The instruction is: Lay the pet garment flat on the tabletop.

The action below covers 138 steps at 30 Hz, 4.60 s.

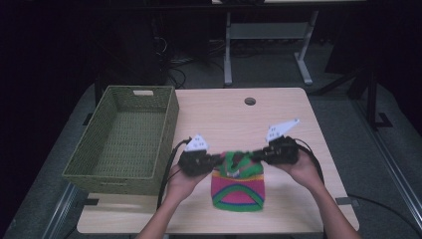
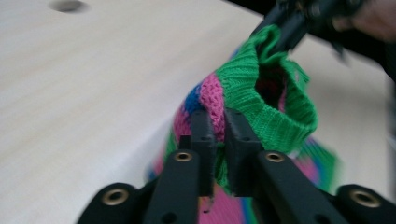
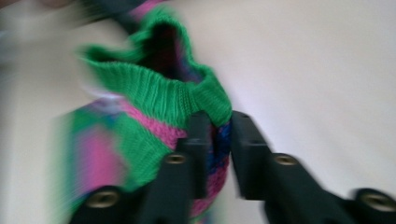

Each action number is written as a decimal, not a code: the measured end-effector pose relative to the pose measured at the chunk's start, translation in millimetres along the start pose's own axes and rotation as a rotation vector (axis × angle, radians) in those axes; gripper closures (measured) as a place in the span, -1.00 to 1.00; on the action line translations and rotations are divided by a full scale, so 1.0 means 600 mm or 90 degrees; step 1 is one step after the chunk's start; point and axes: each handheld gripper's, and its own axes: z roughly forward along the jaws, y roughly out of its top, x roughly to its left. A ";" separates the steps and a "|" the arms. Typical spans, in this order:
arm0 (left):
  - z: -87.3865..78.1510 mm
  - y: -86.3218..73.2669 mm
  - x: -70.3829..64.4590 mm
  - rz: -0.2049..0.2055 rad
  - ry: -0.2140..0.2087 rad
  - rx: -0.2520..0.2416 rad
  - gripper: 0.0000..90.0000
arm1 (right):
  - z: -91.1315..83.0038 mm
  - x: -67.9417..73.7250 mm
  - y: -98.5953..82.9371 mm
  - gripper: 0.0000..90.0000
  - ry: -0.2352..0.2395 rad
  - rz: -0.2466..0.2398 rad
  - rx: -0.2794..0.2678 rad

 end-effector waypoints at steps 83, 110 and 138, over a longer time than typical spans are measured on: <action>0.046 -0.051 -0.002 0.039 -0.049 0.138 0.74 | 0.037 -0.017 -0.077 0.42 -0.017 0.122 0.060; -0.005 -0.075 -0.013 0.000 -0.038 0.106 -0.21 | -0.049 -0.020 -0.158 -0.17 0.000 0.168 0.002; -0.051 -0.116 -0.023 -0.001 -0.009 0.113 -0.40 | -0.096 -0.011 -0.221 -0.28 -0.027 0.196 -0.028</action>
